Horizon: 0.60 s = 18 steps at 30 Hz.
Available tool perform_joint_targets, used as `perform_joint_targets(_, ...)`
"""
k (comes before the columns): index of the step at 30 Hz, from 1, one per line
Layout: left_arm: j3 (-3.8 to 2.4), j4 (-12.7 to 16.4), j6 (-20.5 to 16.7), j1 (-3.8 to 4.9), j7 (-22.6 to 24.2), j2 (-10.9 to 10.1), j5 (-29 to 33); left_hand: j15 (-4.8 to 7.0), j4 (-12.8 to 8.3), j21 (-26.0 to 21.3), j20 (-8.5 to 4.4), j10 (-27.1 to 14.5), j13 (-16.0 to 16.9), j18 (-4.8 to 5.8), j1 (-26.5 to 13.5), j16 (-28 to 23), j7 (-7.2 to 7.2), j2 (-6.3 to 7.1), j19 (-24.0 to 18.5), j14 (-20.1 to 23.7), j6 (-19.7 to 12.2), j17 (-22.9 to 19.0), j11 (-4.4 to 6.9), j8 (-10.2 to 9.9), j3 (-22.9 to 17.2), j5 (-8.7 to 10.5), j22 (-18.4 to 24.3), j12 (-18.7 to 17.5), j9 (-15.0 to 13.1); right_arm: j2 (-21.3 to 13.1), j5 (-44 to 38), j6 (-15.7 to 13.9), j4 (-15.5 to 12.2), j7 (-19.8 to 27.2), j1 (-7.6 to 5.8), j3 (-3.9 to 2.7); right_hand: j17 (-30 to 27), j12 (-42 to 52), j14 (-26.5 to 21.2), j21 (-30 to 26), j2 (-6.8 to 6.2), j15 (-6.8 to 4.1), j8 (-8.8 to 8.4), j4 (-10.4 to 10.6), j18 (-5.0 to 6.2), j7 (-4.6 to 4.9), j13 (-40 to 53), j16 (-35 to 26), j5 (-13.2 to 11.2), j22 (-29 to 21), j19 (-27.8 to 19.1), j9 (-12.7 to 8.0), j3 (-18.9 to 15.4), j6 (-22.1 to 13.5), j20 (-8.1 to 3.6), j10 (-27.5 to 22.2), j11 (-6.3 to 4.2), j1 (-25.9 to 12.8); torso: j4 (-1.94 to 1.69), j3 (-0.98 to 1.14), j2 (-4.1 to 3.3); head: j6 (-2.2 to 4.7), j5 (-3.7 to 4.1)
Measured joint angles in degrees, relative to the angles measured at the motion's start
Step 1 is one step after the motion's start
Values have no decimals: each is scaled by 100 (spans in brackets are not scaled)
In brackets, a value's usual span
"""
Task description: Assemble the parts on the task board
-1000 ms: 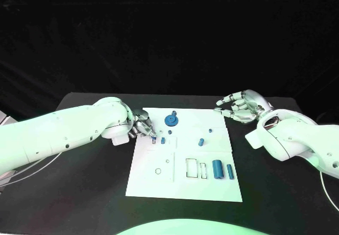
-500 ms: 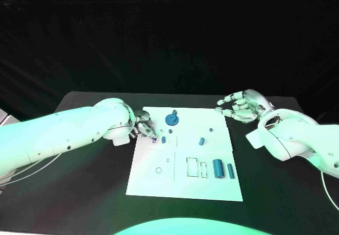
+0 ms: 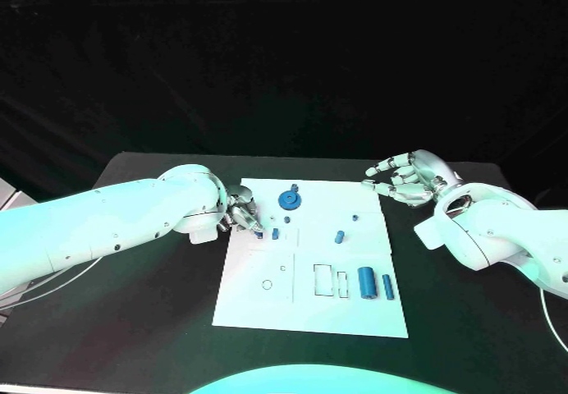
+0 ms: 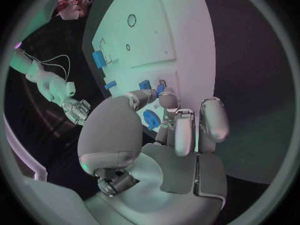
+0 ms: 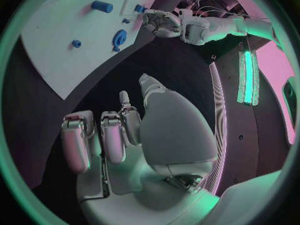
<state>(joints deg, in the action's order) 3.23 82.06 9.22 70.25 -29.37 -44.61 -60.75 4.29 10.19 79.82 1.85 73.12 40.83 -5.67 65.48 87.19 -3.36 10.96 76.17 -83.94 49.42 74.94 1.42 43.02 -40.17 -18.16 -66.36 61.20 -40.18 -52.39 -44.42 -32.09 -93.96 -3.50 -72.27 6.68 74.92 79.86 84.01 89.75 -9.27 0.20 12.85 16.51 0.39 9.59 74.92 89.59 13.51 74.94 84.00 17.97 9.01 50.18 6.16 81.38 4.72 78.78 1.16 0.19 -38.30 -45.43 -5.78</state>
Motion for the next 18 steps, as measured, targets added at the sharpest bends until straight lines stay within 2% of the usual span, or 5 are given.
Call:
perform_joint_targets(14,1,28,83,-2,-19,-7,-48,0,0,22,0,-1,14,0,-15,0,1,15,0,0,2,-1,-1,15,0,0,-6,0,-11,-1,0,0,2,0,5,0,-1,0,0,0,0,0,0,0,0,0,-1,0,0,-1,0,0,0,0,0,0,0,0,5,1,-4,5,-12)
perform_joint_targets(15,2,29,88,-2,-21,-7,-49,0,0,22,0,-1,14,0,-15,0,1,15,0,0,2,-1,-1,15,0,0,-6,0,-135,-1,0,0,2,0,5,0,-1,0,0,0,0,0,0,0,0,0,-1,0,0,-1,0,0,0,0,0,0,0,0,5,1,-4,4,-12)
perform_joint_targets(18,5,33,106,-4,-27,-7,-53,0,-1,22,0,-1,14,0,-51,0,19,51,0,0,20,-1,-1,15,-1,0,-6,0,-213,-2,0,0,2,0,6,0,-1,0,0,0,0,0,0,0,0,0,-1,0,0,-2,0,0,0,0,0,0,0,0,7,1,-5,3,-12)
